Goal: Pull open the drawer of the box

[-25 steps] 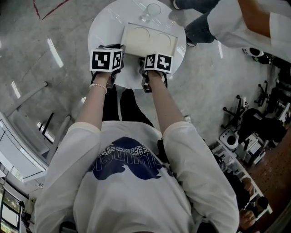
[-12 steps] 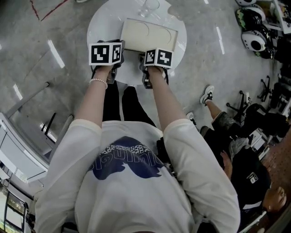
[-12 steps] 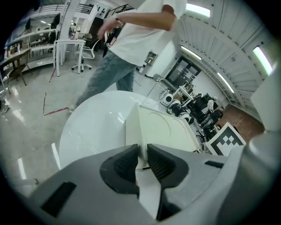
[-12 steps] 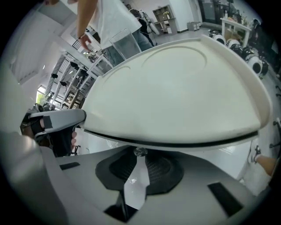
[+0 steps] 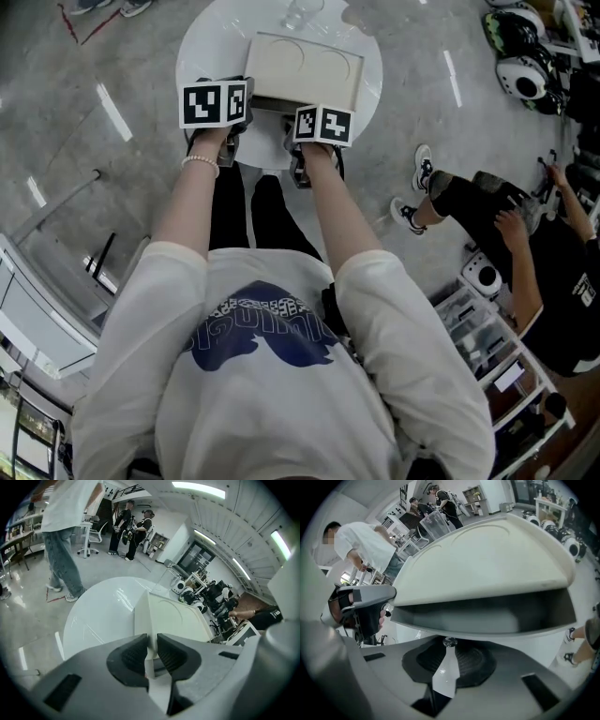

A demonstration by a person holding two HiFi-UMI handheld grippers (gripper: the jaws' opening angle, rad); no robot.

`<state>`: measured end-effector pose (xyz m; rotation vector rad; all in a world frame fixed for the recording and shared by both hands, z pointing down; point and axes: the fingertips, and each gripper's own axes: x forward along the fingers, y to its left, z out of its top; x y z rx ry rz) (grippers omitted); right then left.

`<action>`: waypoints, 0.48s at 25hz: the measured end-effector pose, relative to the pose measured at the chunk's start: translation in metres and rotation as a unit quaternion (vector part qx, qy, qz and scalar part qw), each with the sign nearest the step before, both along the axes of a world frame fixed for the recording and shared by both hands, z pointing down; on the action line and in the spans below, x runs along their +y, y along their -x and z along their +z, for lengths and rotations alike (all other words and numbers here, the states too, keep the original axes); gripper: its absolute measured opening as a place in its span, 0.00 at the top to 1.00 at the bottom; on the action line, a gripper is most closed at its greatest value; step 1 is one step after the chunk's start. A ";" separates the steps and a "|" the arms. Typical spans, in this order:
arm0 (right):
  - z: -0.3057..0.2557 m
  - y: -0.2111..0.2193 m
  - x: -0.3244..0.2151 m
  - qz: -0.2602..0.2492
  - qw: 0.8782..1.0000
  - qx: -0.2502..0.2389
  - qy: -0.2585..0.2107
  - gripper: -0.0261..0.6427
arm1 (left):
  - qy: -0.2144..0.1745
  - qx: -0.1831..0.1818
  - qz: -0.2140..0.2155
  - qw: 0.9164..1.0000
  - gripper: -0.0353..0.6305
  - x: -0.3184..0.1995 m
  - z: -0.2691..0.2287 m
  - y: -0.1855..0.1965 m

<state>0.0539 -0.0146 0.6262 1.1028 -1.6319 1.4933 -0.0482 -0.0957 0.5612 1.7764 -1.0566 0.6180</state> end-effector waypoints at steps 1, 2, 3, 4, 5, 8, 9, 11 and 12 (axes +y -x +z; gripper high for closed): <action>0.000 0.000 0.002 0.001 1.000 -0.001 0.000 0.88 | 0.000 0.000 0.000 1.000 0.84 0.000 0.000 0.000; 0.000 0.000 0.003 0.001 1.000 -0.002 0.000 0.88 | 0.000 0.000 0.000 1.000 0.84 0.000 0.000 -0.001; 0.000 0.000 0.004 0.002 1.000 -0.003 0.001 0.88 | 0.000 0.000 0.000 1.000 0.84 0.000 0.000 -0.001; 0.000 0.000 0.006 0.002 1.000 -0.004 0.001 0.88 | 0.000 0.000 -0.001 1.000 0.84 0.000 0.000 -0.001; 0.000 0.001 0.007 0.002 1.000 -0.004 0.001 0.88 | 0.001 0.001 -0.001 1.000 0.84 0.000 0.000 -0.001; 0.000 0.002 0.012 0.001 1.000 -0.006 0.003 0.88 | 0.003 0.001 -0.001 1.000 0.84 0.000 0.000 0.000; 0.000 0.002 0.013 0.001 1.000 -0.007 0.004 0.88 | 0.004 0.001 -0.002 1.000 0.84 0.000 0.000 0.000; 0.000 0.002 0.017 0.001 1.000 -0.008 0.005 0.88 | 0.006 0.000 -0.002 1.000 0.84 0.001 0.000 -0.001; -0.001 0.002 0.018 0.000 1.000 -0.008 0.005 0.88 | 0.006 0.000 -0.003 1.000 0.84 0.001 0.000 -0.001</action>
